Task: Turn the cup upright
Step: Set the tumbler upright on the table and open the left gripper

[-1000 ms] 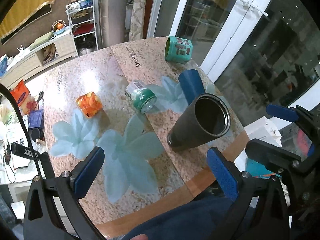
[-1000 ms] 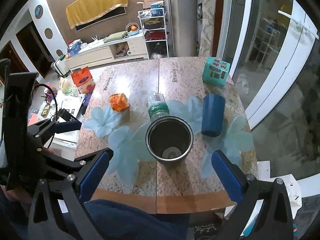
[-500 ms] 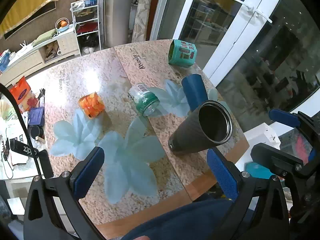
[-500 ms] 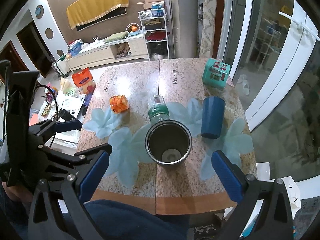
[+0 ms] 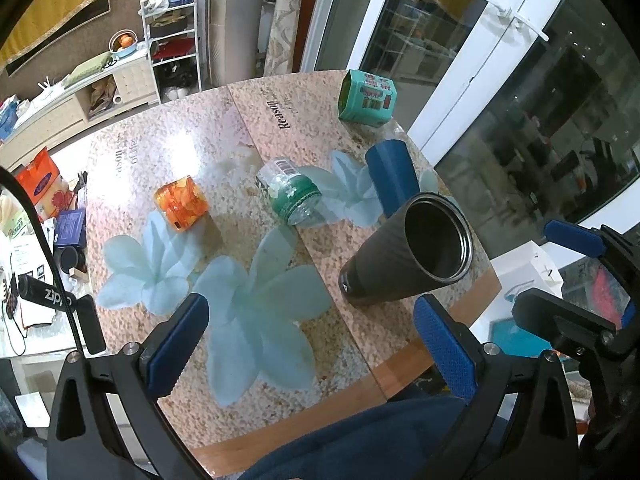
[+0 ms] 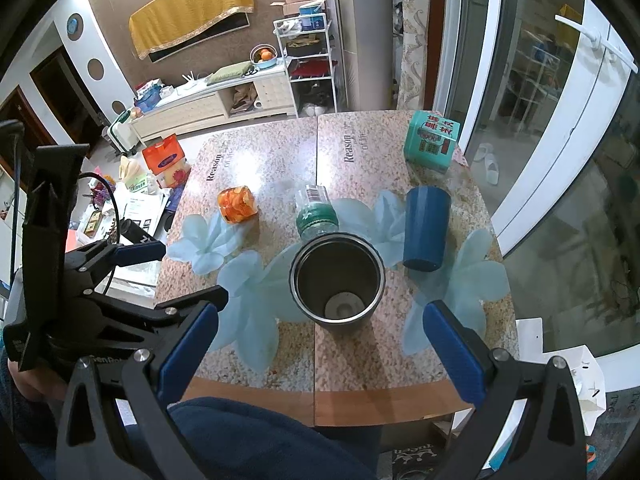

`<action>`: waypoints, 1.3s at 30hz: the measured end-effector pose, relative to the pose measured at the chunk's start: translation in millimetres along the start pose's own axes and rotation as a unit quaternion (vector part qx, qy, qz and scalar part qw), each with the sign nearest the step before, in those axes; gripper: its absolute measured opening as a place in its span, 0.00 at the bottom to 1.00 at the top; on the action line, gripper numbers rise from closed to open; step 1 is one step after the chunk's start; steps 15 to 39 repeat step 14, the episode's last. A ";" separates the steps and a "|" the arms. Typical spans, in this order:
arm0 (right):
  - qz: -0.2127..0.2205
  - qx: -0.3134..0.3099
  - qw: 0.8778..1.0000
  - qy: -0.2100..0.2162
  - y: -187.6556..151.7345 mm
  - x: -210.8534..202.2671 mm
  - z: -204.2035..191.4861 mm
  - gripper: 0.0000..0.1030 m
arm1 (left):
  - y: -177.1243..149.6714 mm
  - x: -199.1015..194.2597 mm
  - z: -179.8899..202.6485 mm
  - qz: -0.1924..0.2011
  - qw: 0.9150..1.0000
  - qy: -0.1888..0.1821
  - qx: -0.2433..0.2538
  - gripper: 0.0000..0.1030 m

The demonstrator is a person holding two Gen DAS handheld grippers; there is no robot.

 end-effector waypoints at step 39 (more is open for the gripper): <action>0.002 0.001 1.000 0.002 1.4 -0.6 0.0 1.00 | 0.4 2.0 -1.8 0.005 1.000 0.001 0.006 1.00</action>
Point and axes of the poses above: each gripper's, at about its wrist camera, not at the fingertips, and x roughly the way its jaws point, z to its right, y to its top, the point moved 6 cm from there along x, roughly the way its jaws point, and after that the axes turned 14 degrees about y, right-handed, at the moved point
